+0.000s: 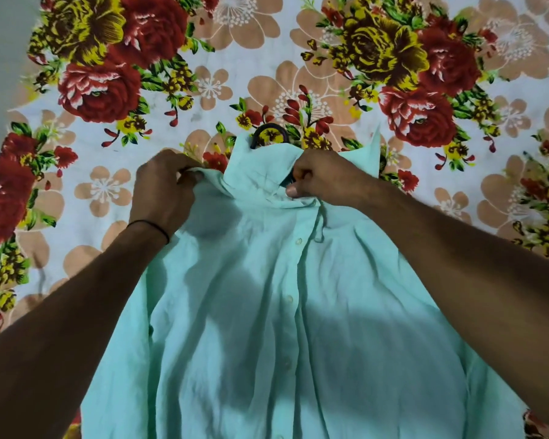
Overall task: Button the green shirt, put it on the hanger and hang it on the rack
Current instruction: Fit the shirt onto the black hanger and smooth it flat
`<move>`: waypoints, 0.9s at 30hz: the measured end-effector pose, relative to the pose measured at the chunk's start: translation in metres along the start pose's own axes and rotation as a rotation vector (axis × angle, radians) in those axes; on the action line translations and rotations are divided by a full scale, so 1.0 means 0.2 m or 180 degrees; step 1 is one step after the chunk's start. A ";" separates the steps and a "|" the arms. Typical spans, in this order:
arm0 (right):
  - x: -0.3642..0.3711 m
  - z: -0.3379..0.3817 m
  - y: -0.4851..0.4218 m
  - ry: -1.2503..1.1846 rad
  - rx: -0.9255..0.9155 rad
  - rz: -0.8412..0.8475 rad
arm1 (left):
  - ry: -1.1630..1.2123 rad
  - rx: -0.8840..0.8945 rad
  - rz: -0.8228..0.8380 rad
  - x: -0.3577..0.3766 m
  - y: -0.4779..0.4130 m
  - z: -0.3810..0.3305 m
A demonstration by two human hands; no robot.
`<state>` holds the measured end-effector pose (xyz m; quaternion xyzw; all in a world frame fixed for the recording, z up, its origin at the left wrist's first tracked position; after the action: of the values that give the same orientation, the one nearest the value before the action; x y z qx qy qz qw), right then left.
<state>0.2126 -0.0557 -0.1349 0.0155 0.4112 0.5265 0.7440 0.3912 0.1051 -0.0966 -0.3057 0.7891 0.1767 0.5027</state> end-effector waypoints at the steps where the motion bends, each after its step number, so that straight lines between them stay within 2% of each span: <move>1: -0.03 -0.02 0.01 -0.0213 0.0019 -0.0008 | 0.0004 -0.0166 -0.0090 -0.03 -0.01 0.05; 3: -0.11 -0.08 0.04 -0.0610 0.0121 -0.0084 | 0.0094 -0.0447 -0.0205 -0.08 0.00 0.13; 6: -0.20 -0.12 0.07 -0.0880 0.0227 -0.0215 | 0.0113 -0.0528 -0.0175 -0.08 0.05 0.17; 11: -0.32 -0.17 0.06 -0.0169 0.0483 -0.0628 | -0.0107 -0.0729 -0.0057 -0.02 0.10 0.20; 15: -0.31 -0.25 0.02 0.0568 0.0974 -0.0619 | -0.0153 -0.0671 0.0376 0.04 0.09 0.17; 19: -0.33 -0.25 0.02 0.0524 0.1356 -0.0872 | 0.0050 -0.0436 0.0774 0.06 0.03 0.12; 21: -0.33 -0.24 0.03 0.0435 0.1370 -0.0994 | 0.0216 -0.0439 0.0953 0.07 0.00 0.07; 24: -0.30 -0.23 0.03 0.0497 0.1331 -0.1088 | -0.0181 -0.0332 0.1529 0.17 -0.05 0.03; 25: -0.30 -0.23 0.04 0.0504 0.1356 -0.1105 | -0.0348 -0.0278 0.1570 0.19 -0.06 0.03; 27: -0.34 -0.21 0.05 0.0504 0.1376 -0.1191 | -0.0399 -0.0210 0.1165 0.15 -0.10 0.02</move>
<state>0.1713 -0.1225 -0.1174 0.0565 0.5663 0.2800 0.7732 0.3985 0.0831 -0.1258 -0.1618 0.7924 0.3096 0.5000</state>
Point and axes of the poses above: each hand's wrist, its own y-axis away from the middle knuckle, its own x-axis out of the palm, z = x × y, the point moved 9 cm from there along -y, towards the middle knuckle, and after that the axes turned 10 degrees about -y, right-handed, at the moved point
